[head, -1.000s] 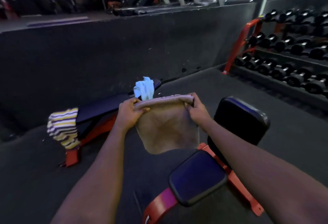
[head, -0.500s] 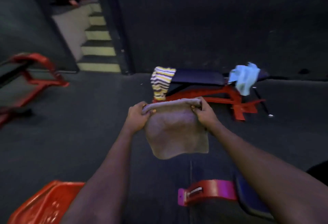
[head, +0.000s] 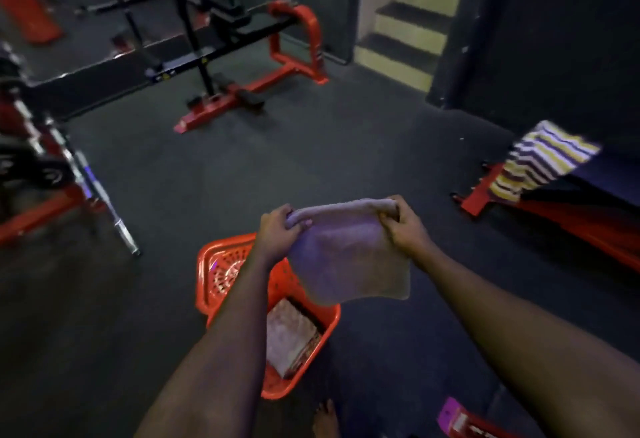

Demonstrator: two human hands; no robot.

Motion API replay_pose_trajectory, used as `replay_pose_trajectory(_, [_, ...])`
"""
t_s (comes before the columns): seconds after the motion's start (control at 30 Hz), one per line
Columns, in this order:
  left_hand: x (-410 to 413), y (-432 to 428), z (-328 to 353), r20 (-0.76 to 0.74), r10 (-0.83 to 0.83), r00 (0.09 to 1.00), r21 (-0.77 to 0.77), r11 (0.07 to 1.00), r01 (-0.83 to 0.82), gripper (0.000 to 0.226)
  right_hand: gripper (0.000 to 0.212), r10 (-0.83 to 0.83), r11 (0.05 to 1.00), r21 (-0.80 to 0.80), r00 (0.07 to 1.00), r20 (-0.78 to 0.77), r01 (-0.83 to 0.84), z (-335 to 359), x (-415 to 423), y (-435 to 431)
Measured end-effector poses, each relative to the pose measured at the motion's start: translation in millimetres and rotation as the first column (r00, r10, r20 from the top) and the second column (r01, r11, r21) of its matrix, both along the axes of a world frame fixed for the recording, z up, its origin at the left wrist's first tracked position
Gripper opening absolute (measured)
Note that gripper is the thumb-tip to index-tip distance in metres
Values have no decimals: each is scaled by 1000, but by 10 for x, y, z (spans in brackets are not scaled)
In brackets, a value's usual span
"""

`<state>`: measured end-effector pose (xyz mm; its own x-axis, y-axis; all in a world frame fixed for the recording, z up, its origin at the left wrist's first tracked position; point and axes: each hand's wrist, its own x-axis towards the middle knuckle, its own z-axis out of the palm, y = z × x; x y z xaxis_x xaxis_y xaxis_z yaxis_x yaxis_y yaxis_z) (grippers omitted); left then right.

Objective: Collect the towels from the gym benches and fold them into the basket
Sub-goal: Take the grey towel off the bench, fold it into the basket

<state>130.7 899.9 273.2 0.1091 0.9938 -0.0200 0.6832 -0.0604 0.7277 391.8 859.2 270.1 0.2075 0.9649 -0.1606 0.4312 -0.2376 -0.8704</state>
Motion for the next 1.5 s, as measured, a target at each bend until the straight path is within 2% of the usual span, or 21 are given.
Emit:
replay_pose_trajectory(0.13, [-697,-112,-391,48,195,980,-101,977,-190,32,16,220,969,-117,975,11,-217,-275,-653,460])
replay_pose_trajectory(0.23, [-1025,-300,-655,14,321,947,-145,938,-315,27,12,378,911,-179,926,-1,-372,-561,-1043,705])
replay_pose_trajectory(0.3, [-1147,-418,-894,-2,422,907,-194,889,-414,19,13,478,854,-239,878,6,-463,-816,-1261,835])
replay_pose_trajectory(0.43, [-1232,-727,-1357,-69,574,816,-313,764,-564,21,17,610,754,-312,792,8,-578,-1389,-1572,941])
replay_pose_trajectory(0.57, [-1231,-918,-1828,-120,669,734,-396,646,-653,24,24,674,683,-397,739,20,-613,-1973,-1796,964])
replay_pose_trajectory(0.7, [-1269,-976,-2197,-172,688,705,-435,589,-681,22,25,704,649,-456,708,55,-609,-2368,-1916,944])
replay_pose_trajectory(0.77, [-1307,-961,-2317,-183,728,660,-426,546,-721,28,33,696,669,-471,708,124,-575,-2493,-1978,978])
replay_pose_trajectory(0.83, [-1367,-936,-2389,-195,759,621,-413,510,-754,41,38,635,737,-474,734,242,-481,-2542,-2059,1047])
replay_pose_trajectory(0.9, [-1401,-881,-2344,-185,750,635,-415,526,-743,44,35,591,769,-493,747,303,-408,-2471,-2144,1133])
replay_pose_trajectory(1.0, [-1391,-771,-2083,-130,733,668,-425,567,-705,44,38,634,734,-491,731,252,-468,-2252,-2223,1214])
replay_pose_trajectory(1.1, [-1394,-632,-1689,-49,705,708,-413,631,-657,32,37,592,764,-451,780,204,-462,-1922,-2231,1265])
replay_pose_trajectory(1.37, [-1414,-278,-655,42,554,832,-245,813,-529,23,17,457,860,-298,885,88,-414,-889,-1978,1353])
replay_pose_trajectory(1.5, [-1278,-58,-204,70,432,899,-136,897,-421,24,8,324,931,-194,945,54,-308,-384,-1627,1349])
